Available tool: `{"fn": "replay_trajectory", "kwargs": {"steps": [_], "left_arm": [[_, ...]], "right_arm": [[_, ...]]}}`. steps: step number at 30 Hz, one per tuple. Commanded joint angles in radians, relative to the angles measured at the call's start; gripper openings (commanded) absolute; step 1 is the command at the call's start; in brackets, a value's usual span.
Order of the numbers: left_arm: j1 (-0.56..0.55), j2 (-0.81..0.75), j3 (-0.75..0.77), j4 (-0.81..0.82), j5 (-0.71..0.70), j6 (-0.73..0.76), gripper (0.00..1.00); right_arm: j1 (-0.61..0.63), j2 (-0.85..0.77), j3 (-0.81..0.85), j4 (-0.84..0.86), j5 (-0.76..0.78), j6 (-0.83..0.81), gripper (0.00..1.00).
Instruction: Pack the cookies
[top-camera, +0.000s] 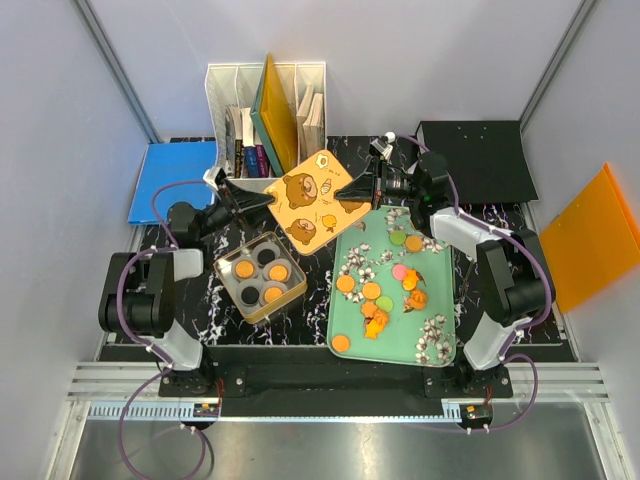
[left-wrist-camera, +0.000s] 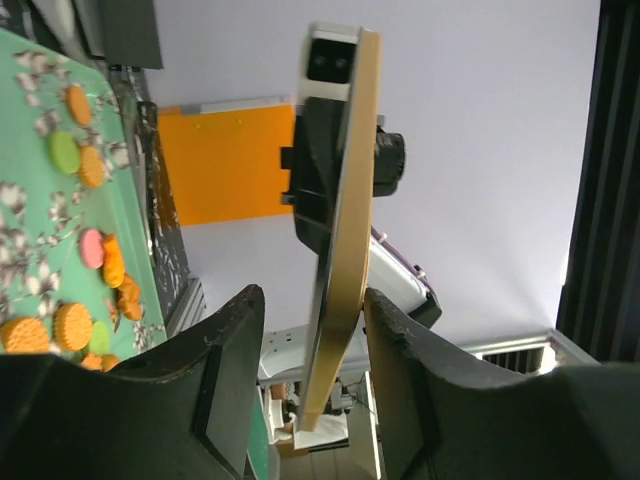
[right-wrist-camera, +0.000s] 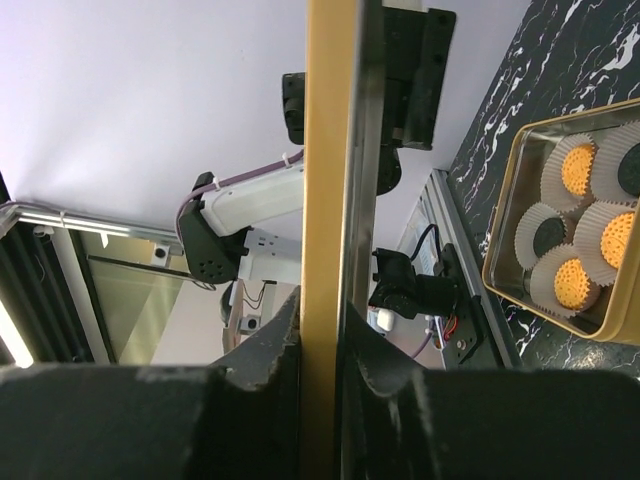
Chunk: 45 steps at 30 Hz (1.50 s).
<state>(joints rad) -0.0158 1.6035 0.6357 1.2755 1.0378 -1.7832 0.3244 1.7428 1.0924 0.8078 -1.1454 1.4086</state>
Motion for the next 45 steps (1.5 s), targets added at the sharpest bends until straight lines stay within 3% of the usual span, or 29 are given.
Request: {"fn": "replay_trajectory", "kwargs": {"steps": [1,7,16,18,19,20,21,22,23,24,26,27,29,30,34,39,45], "left_arm": [[0.053,0.01,-0.039,0.07,0.018,0.054,0.48],[0.085,-0.002,-0.036,0.009,0.022,0.097,0.51],[0.223,-0.112,-0.073,-0.252,-0.015,0.249,0.49],[0.253,-0.163,-0.088,-0.41,-0.039,0.309,0.48],[0.264,-0.186,-0.087,-0.506,-0.054,0.421,0.47],[0.28,-0.212,-0.061,-0.768,-0.076,0.5,0.45],[0.284,-0.262,-0.035,-0.926,-0.152,0.59,0.44],[0.281,-0.284,0.002,-1.109,-0.22,0.808,0.43],[0.281,-0.298,0.098,-1.432,-0.298,0.903,0.38],[0.281,-0.33,0.128,-1.523,-0.438,0.965,0.36],[0.283,-0.362,0.189,-1.719,-0.569,1.064,0.25],[0.283,-0.394,0.199,-1.763,-0.672,1.076,0.1],[0.281,-0.431,0.196,-1.876,-0.77,1.079,0.0],[0.281,-0.473,0.19,-1.912,-0.867,1.073,0.0],[0.269,-0.585,0.148,-2.042,-1.022,1.068,0.0],[0.194,-0.688,0.073,-2.099,-1.07,1.024,0.0],[0.171,-0.702,0.004,-2.111,-1.025,0.937,0.0]], "right_arm": [[0.005,-0.066,0.034,0.018,-0.02,-0.014,0.21],[0.005,-0.069,0.023,0.024,-0.019,-0.016,0.18],[0.011,-0.066,-0.003,-0.053,-0.01,-0.088,0.11],[0.015,-0.063,-0.003,-0.068,-0.008,-0.1,0.1],[0.019,-0.055,-0.002,-0.078,-0.008,-0.111,0.09],[0.021,-0.054,-0.002,-0.087,-0.008,-0.118,0.09],[0.024,-0.049,0.0,-0.1,-0.008,-0.125,0.08],[0.025,-0.042,-0.002,-0.105,-0.005,-0.134,0.07],[0.033,-0.037,0.0,-0.111,-0.007,-0.138,0.07],[0.036,-0.032,0.0,-0.12,-0.007,-0.141,0.07],[0.048,-0.016,0.001,-0.122,-0.007,-0.145,0.05],[0.053,-0.009,0.003,-0.121,-0.007,-0.145,0.04],[0.065,0.017,0.014,-0.124,-0.01,-0.145,0.03],[0.074,0.027,0.017,-0.122,-0.011,-0.145,0.03],[0.1,0.09,0.03,-0.111,-0.008,-0.143,0.01],[0.122,0.171,0.046,-0.027,-0.007,-0.076,0.01],[0.13,0.288,0.072,0.145,0.012,0.051,0.0]]}}
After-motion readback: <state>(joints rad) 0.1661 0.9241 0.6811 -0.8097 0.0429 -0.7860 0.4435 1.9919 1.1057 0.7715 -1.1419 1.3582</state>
